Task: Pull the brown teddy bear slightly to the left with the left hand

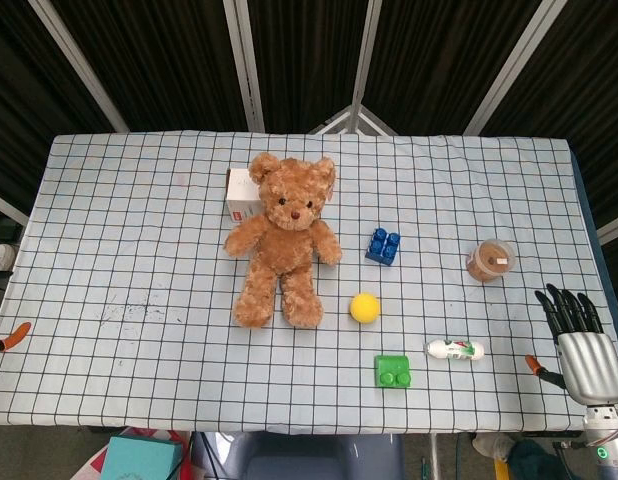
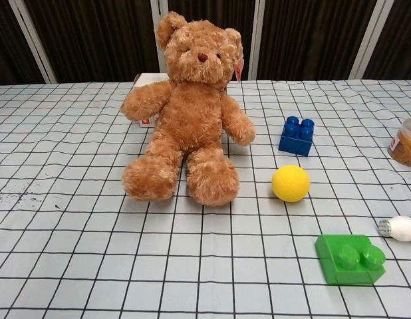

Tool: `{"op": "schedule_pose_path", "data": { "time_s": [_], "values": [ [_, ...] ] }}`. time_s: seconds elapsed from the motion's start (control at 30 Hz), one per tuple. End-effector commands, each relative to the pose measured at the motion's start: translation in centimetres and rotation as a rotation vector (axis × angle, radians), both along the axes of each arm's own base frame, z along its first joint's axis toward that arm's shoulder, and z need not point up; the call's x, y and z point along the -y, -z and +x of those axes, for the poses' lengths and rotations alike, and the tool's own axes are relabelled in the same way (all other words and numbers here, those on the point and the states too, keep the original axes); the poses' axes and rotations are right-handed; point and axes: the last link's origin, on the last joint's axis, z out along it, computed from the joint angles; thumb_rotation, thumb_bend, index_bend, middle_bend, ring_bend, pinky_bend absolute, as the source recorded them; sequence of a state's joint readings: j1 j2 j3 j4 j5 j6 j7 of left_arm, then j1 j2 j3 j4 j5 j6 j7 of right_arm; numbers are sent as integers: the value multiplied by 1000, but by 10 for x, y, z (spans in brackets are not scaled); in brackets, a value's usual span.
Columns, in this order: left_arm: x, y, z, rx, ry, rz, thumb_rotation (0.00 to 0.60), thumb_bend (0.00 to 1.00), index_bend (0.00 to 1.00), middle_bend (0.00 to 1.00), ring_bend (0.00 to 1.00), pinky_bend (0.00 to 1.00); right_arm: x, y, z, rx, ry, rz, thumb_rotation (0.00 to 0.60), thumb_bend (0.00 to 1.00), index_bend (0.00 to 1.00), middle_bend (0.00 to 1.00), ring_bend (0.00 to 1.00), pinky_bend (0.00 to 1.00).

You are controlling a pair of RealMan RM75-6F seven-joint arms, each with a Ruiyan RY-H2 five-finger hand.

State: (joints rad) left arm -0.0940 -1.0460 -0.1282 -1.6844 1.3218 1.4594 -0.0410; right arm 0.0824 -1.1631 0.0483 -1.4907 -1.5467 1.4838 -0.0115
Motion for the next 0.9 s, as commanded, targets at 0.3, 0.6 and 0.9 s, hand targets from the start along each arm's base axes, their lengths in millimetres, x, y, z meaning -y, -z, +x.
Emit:
{"op": "schedule_pose_path", "data": {
  "time_s": [0.3, 0.6, 0.9],
  "values": [
    [6, -4, 0, 6, 8, 8, 600, 290, 238, 125, 0, 96, 1, -1, 1, 0, -7, -5, 600, 208, 0, 17, 29, 0],
    [4, 0, 0, 4, 7, -10, 600, 290, 238, 126, 0, 96, -1, -3, -1, 5, -1, -9, 600, 209, 0, 17, 29, 0],
    [-24, 24, 0, 190, 59, -140, 600, 193, 187, 126, 0, 96, -1, -3, 0, 12, -4, -6, 600, 209, 0, 17, 29, 0]
  ]
}}
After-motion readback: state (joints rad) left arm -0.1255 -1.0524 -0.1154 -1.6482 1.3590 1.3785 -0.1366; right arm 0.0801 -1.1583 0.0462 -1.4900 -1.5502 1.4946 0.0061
